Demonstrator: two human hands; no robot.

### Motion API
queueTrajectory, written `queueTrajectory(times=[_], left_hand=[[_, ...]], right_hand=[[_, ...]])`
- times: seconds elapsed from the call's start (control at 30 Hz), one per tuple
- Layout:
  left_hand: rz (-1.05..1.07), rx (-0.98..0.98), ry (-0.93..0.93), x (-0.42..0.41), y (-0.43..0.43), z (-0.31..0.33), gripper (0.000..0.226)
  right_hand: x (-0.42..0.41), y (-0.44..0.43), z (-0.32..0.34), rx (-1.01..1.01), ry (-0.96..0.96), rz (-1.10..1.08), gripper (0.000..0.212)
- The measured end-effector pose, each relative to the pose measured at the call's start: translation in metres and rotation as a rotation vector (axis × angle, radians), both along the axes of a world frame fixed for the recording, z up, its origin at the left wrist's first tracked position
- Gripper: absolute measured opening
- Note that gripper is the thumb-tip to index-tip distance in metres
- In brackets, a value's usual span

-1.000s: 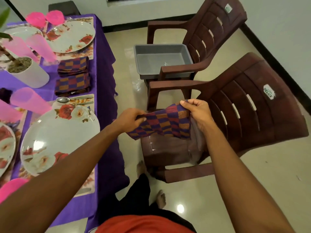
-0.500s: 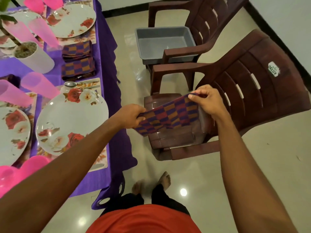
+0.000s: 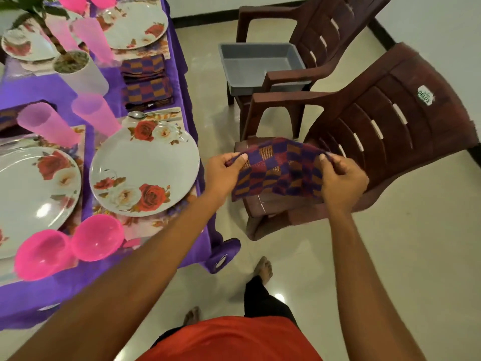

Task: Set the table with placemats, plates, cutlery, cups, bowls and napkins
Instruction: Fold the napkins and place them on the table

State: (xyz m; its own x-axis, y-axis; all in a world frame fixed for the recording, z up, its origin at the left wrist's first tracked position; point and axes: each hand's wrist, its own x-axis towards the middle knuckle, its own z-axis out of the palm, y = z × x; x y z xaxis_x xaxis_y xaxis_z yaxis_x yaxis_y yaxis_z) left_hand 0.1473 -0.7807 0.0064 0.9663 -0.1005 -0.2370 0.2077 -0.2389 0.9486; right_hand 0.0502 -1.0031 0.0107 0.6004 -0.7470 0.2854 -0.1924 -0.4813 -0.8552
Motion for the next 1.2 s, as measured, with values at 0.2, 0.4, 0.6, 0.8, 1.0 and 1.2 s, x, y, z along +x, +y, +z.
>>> queueTrajectory(times=[0.2, 0.4, 0.6, 0.8, 1.0, 1.2], left_hand=[[-0.091, -0.001, -0.091, -0.074, 0.037, 0.013, 0.020], [-0.081, -0.129, 0.151, -0.127, 0.091, -0.003, 0.017], [-0.064, -0.177, 0.247, -0.155, 0.123, 0.001, 0.017], [-0.096, -0.199, 0.268, -0.165, 0.122, 0.019, 0.016], [-0.086, -0.211, 0.357, -0.182, 0.095, 0.028, 0.021], [-0.073, -0.237, 0.443, -0.190, 0.076, 0.020, 0.022]], right_hand=[[-0.057, 0.144, 0.004, -0.051, -0.087, 0.117, 0.014], [-0.093, 0.228, 0.000, -0.005, -0.033, 0.101, 0.014], [-0.117, 0.258, -0.011, -0.097, 0.037, 0.231, 0.020], [-0.131, 0.245, -0.006, -0.171, 0.075, 0.326, 0.019], [-0.143, 0.235, -0.010, -0.121, 0.048, 0.236, 0.017], [-0.157, 0.220, -0.021, -0.088, 0.039, 0.246, 0.024]])
